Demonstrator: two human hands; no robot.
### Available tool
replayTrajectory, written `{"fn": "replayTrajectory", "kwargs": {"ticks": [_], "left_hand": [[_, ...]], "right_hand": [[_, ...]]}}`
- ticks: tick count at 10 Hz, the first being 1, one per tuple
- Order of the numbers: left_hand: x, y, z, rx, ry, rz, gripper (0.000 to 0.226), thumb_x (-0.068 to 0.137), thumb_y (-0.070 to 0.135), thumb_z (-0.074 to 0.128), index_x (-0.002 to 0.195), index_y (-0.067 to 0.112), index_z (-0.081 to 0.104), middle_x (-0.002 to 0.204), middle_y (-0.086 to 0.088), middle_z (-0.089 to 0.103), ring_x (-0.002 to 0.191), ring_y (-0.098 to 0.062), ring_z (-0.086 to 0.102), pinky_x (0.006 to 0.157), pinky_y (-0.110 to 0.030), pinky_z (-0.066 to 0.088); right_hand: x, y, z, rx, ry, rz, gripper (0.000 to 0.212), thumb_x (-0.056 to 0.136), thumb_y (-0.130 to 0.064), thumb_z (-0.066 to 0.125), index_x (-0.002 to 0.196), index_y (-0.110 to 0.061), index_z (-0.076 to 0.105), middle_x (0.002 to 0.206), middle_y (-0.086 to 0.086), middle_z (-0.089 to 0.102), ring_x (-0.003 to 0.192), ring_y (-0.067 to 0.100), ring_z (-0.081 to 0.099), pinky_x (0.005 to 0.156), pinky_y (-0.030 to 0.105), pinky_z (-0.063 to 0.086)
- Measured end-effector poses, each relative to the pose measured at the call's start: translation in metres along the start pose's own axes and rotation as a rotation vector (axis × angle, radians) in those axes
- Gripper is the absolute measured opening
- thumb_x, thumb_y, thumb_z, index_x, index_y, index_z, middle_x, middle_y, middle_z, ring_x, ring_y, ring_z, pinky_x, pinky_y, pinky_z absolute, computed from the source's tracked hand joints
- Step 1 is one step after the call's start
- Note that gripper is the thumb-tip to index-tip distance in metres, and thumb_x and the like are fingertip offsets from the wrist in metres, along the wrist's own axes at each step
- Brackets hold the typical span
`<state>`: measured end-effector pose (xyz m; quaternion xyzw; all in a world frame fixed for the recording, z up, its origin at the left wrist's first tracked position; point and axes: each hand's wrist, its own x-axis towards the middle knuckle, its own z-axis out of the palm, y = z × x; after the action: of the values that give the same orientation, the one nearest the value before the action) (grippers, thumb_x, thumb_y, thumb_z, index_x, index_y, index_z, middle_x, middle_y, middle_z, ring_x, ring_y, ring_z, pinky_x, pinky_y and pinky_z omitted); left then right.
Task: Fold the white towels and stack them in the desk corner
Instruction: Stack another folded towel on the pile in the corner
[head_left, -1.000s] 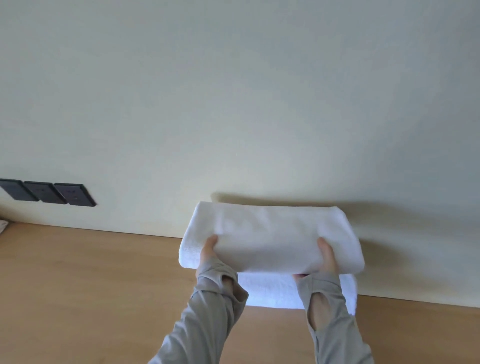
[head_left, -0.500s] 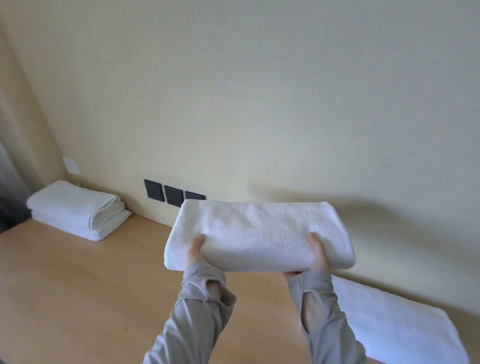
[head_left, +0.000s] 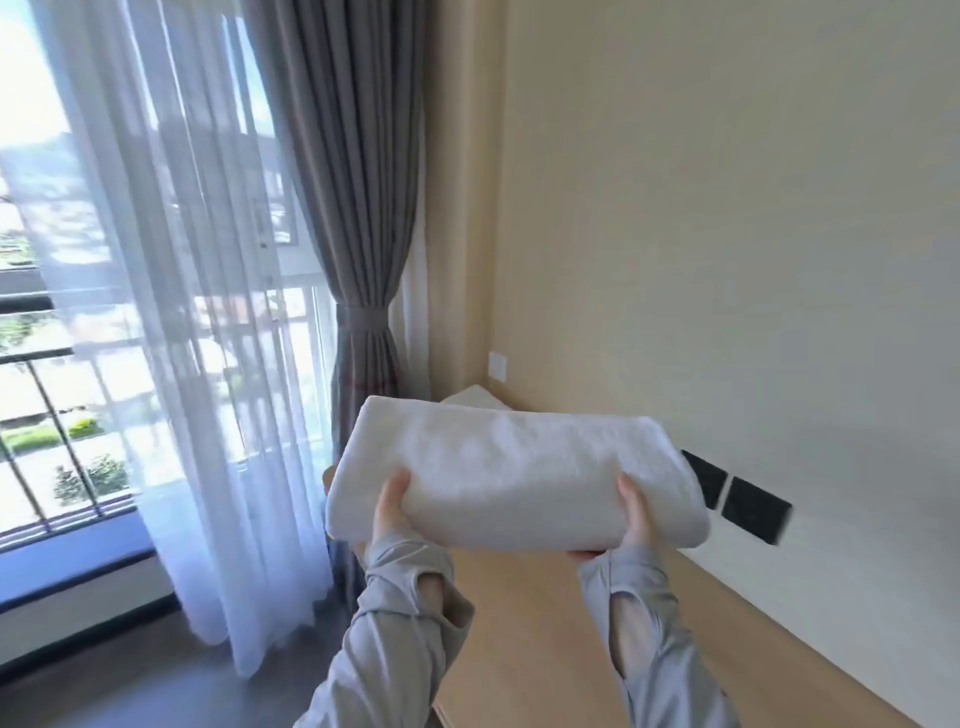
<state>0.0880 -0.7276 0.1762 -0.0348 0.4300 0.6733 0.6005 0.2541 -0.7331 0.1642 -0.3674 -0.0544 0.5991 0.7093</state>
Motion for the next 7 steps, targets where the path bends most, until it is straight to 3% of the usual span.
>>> {"fn": "replayTrajectory", "kwargs": {"ticks": [2, 3, 4, 5, 6, 7], "left_hand": [[0.059, 0.076, -0.032, 0.029, -0.081, 0.119, 0.042, 0.094, 0.029, 0.045, 0.130, 0.007, 0.046, 0.119, -0.012, 0.051, 0.078, -0.023, 0.054, 0.094, -0.041, 0.041], [0.094, 0.099, -0.038, 0.046, -0.068, 0.160, 0.041, 0.094, 0.030, 0.046, 0.129, 0.009, 0.047, 0.120, -0.012, 0.050, 0.088, -0.025, 0.053, 0.098, -0.041, 0.040], [0.135, 0.114, -0.031, 0.078, -0.106, 0.179, 0.023, 0.094, 0.033, 0.045, 0.102, 0.014, 0.055, 0.118, -0.011, 0.051, 0.083, -0.022, 0.056, 0.094, -0.041, 0.041], [0.181, 0.125, -0.008, 0.067, -0.100, 0.160, 0.021, 0.093, 0.036, 0.048, 0.095, 0.016, 0.055, 0.116, -0.010, 0.053, 0.083, -0.022, 0.057, 0.095, -0.042, 0.042], [0.220, 0.136, 0.028, 0.014, 0.005, 0.152, 0.026, 0.087, 0.031, 0.060, 0.104, 0.011, 0.054, 0.097, -0.006, 0.060, 0.080, -0.024, 0.057, 0.080, -0.039, 0.046], [0.252, 0.142, 0.061, -0.039, 0.020, 0.124, 0.018, 0.083, 0.028, 0.065, 0.085, 0.013, 0.056, 0.082, -0.002, 0.061, 0.073, -0.021, 0.058, 0.061, -0.033, 0.045]], "right_hand": [[0.027, 0.077, 0.061, -0.050, -0.050, 0.112, 0.033, 0.074, -0.035, 0.072, 0.101, -0.023, 0.058, 0.097, 0.007, 0.063, 0.088, 0.030, 0.062, 0.067, 0.049, 0.054], [0.050, 0.106, 0.085, -0.053, -0.081, 0.140, 0.031, 0.074, -0.036, 0.071, 0.100, -0.023, 0.059, 0.099, 0.007, 0.065, 0.088, 0.029, 0.063, 0.070, 0.048, 0.053], [0.084, 0.127, 0.107, -0.054, -0.087, 0.167, 0.038, 0.075, -0.036, 0.071, 0.107, -0.022, 0.058, 0.102, 0.007, 0.063, 0.092, 0.030, 0.061, 0.072, 0.050, 0.053], [0.123, 0.137, 0.134, -0.046, -0.068, 0.147, 0.029, 0.076, -0.034, 0.071, 0.099, -0.022, 0.059, 0.100, 0.006, 0.064, 0.090, 0.028, 0.062, 0.073, 0.050, 0.053], [0.174, 0.148, 0.160, 0.031, -0.101, 0.152, 0.032, 0.077, -0.032, 0.071, 0.105, -0.020, 0.061, 0.100, 0.005, 0.067, 0.090, 0.026, 0.064, 0.075, 0.048, 0.054], [0.207, 0.149, 0.179, 0.073, -0.097, 0.143, 0.026, 0.077, -0.031, 0.071, 0.100, -0.021, 0.062, 0.097, 0.003, 0.068, 0.088, 0.024, 0.065, 0.073, 0.045, 0.055]]}}
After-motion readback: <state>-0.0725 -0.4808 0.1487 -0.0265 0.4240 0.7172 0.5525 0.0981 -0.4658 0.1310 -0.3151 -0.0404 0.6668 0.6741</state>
